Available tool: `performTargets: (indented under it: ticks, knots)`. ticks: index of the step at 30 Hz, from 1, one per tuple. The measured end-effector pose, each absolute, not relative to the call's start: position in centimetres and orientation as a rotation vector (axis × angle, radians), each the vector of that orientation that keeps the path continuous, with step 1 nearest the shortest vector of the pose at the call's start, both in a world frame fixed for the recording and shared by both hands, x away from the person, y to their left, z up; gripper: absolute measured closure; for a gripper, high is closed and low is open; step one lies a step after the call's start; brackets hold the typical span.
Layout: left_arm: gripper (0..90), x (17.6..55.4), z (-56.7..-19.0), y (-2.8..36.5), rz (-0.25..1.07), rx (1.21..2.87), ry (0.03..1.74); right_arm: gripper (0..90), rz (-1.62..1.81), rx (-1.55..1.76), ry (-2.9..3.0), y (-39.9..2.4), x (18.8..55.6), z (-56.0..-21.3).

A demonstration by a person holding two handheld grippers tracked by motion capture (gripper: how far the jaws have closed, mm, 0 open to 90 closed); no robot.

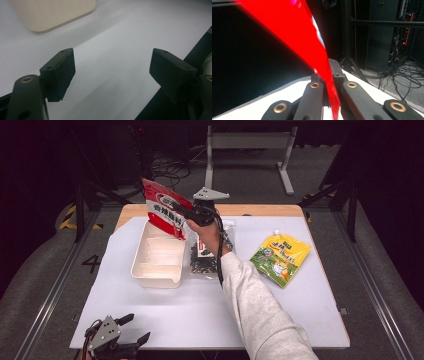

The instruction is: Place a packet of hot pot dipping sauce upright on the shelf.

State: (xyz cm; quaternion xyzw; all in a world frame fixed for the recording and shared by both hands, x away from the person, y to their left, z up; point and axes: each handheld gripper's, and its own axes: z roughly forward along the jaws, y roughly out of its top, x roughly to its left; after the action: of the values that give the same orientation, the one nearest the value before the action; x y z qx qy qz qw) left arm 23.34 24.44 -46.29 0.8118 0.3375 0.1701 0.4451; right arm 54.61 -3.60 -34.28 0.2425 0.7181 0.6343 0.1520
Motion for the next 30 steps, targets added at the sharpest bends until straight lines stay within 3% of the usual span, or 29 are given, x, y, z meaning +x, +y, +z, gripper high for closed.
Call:
performTargets:
  ticks: [9, 11, 19, 24, 28, 30]
  knots:
    - [21.6, 23.4, -46.4, 24.5, 0.409, 2.016, 0.836, 88.9, 1.814, 0.720, 2.060, -3.6, 55.5, -35.0]
    - [21.5, 23.4, -46.5, 24.4, 0.407, 2.023, 0.833, 84.5, 1.753, 0.707, 2.091, -3.5, 55.8, -35.3]
    - [21.5, 23.4, -46.5, 24.4, 0.399, 2.028, 0.835, 86.2, 1.670, 0.653, 2.109, -3.6, 55.8, -34.7]
    - [21.4, 23.4, -46.5, 24.4, 0.398, 2.030, 0.833, 62.7, 1.599, 0.721, 2.198, -3.3, 56.3, -35.9]
    - [21.3, 23.4, -46.6, 24.4, 0.394, 2.034, 0.826, 64.4, 1.590, 0.732, 2.257, -3.8, 56.3, -36.8]
    - [21.1, 23.3, -46.6, 24.4, 0.388, 2.043, 0.827, 57.3, 1.545, 0.736, 2.318, -3.9, 56.2, -37.1]
